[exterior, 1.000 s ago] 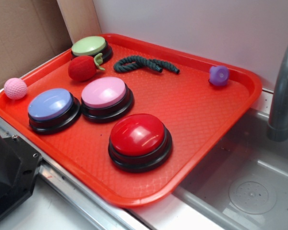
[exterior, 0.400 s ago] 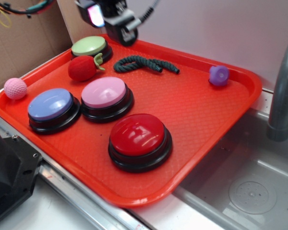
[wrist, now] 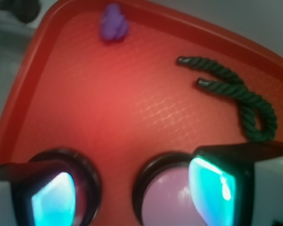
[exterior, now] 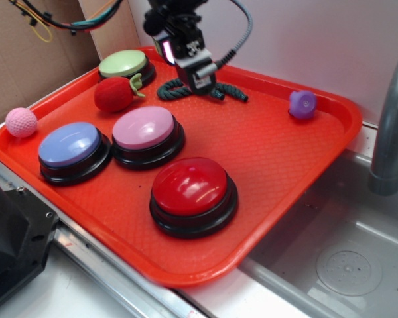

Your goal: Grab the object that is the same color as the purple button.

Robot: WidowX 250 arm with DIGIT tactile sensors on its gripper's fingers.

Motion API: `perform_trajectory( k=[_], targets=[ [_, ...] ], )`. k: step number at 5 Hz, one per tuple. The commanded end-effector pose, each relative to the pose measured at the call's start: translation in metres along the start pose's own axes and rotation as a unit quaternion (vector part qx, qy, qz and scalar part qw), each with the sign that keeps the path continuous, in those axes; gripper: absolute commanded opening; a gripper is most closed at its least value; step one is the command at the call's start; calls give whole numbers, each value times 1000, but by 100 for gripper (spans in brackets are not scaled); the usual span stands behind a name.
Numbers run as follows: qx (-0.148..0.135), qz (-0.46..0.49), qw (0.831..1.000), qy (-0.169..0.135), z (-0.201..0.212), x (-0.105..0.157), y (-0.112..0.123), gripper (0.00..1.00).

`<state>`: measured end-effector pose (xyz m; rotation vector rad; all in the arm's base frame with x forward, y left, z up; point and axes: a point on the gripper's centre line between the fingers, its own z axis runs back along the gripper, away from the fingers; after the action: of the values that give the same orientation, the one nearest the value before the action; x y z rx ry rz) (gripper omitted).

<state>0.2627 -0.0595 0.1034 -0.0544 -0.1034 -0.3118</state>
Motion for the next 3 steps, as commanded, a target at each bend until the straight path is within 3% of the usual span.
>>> perform_trajectory(
  k=[1, 2, 3],
  targets=[
    [21, 145, 989, -6, -11, 31, 38, 100],
    [-29, 165, 985, -33, -21, 43, 16, 100],
    [-59, 103, 991, -56, -26, 58, -19, 100]
  ],
)
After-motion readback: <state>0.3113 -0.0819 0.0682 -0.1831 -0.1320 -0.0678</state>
